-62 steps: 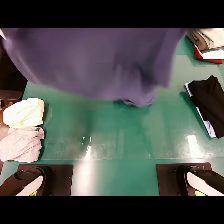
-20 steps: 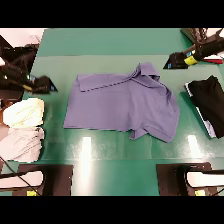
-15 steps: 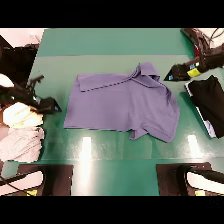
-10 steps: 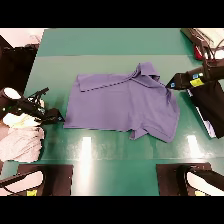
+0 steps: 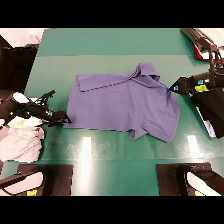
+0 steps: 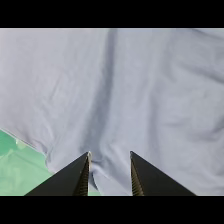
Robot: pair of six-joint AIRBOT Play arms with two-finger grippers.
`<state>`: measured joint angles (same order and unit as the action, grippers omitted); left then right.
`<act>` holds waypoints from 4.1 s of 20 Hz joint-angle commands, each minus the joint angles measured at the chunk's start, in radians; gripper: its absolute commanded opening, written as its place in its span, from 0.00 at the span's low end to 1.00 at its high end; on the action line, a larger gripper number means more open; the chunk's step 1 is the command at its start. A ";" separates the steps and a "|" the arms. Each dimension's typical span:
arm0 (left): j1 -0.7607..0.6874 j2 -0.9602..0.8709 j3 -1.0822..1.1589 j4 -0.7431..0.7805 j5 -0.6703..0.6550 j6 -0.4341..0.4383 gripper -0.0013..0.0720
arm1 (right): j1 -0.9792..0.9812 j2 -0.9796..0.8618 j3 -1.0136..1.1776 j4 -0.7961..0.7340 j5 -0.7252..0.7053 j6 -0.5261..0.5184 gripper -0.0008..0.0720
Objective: Fold the shirts.
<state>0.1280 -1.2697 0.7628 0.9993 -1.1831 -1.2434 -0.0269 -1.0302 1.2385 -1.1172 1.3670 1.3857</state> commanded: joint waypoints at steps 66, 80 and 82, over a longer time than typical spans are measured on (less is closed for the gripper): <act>-0.026 0.283 0.884 0.049 -0.129 -0.173 0.05 | -0.470 -0.060 0.734 0.092 0.275 0.064 0.04; -0.027 -0.259 0.804 -0.024 0.350 -0.031 0.05 | -0.044 -0.758 0.734 -0.167 -0.232 0.178 0.04; -0.027 -0.259 0.804 -0.024 0.484 -0.031 0.05 | -0.044 -0.780 0.734 -0.166 -0.345 0.209 0.04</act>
<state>0.1013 -1.5055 1.5677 0.9859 -0.9230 -1.2961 -0.0879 -1.7550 1.9724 -1.2732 1.2453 1.5627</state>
